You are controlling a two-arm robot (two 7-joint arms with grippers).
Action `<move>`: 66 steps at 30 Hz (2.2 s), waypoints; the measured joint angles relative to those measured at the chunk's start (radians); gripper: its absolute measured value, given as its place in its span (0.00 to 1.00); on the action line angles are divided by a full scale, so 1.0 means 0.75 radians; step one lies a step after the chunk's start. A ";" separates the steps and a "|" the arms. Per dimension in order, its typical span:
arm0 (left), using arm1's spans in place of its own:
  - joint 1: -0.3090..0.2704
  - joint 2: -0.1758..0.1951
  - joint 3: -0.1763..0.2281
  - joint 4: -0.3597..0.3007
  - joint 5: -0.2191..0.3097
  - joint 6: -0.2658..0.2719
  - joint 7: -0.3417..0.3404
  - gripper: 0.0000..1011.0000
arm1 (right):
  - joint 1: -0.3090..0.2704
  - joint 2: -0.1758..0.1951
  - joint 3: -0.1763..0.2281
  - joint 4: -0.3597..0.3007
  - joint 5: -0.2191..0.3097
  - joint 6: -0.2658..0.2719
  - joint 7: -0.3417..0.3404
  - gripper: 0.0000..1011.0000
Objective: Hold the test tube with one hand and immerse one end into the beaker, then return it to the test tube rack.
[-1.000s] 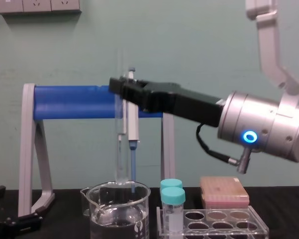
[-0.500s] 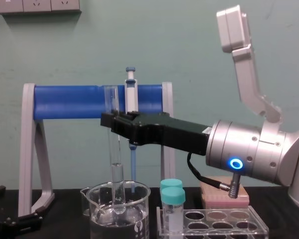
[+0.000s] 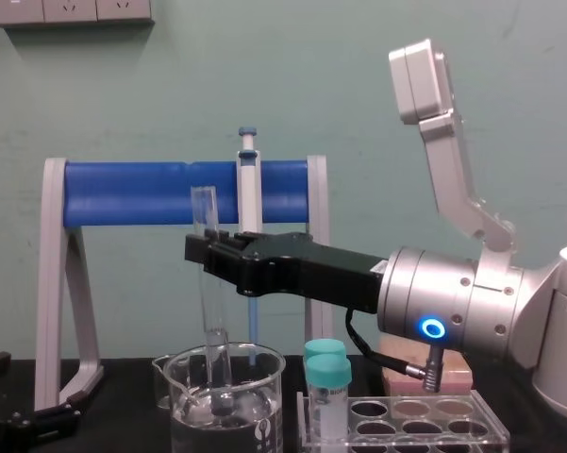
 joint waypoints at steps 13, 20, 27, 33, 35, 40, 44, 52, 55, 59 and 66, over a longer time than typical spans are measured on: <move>0.000 0.000 0.000 0.000 0.000 0.000 0.000 0.99 | -0.005 0.000 0.012 0.015 -0.013 0.012 0.000 0.22; 0.000 0.000 0.000 0.000 0.000 0.000 0.000 0.99 | -0.012 0.005 0.018 0.009 -0.013 0.020 0.000 0.22; 0.000 0.000 0.000 0.000 0.000 0.000 0.000 0.99 | -0.018 0.009 0.021 0.005 -0.013 0.023 0.001 0.22; 0.000 0.000 0.000 0.000 0.000 0.000 0.000 0.99 | -0.019 0.011 0.021 0.006 -0.015 0.026 0.001 0.22; 0.000 0.000 0.000 0.000 0.000 0.000 0.000 0.99 | -0.019 0.011 0.021 0.008 -0.018 0.027 0.000 0.22; 0.000 0.000 0.000 0.000 0.000 0.000 0.000 0.99 | -0.020 0.009 0.021 0.011 -0.022 0.030 -0.001 0.22; 0.000 0.000 0.000 0.000 0.000 0.000 0.000 0.99 | -0.019 0.007 0.021 0.019 -0.024 0.030 -0.001 0.22; 0.000 0.000 0.000 0.000 0.000 0.000 0.000 0.99 | -0.017 0.004 0.020 0.024 -0.028 0.030 -0.001 0.22; 0.000 0.000 0.000 0.000 0.000 0.000 0.000 0.99 | -0.017 0.004 0.020 0.025 -0.029 0.030 -0.001 0.22; 0.000 0.000 0.000 0.000 0.000 0.000 0.000 0.99 | -0.018 0.004 0.020 0.025 -0.030 0.031 -0.001 0.22; 0.000 0.000 0.000 0.000 0.000 0.000 0.000 0.99 | -0.023 0.007 0.021 0.017 -0.032 0.032 -0.001 0.22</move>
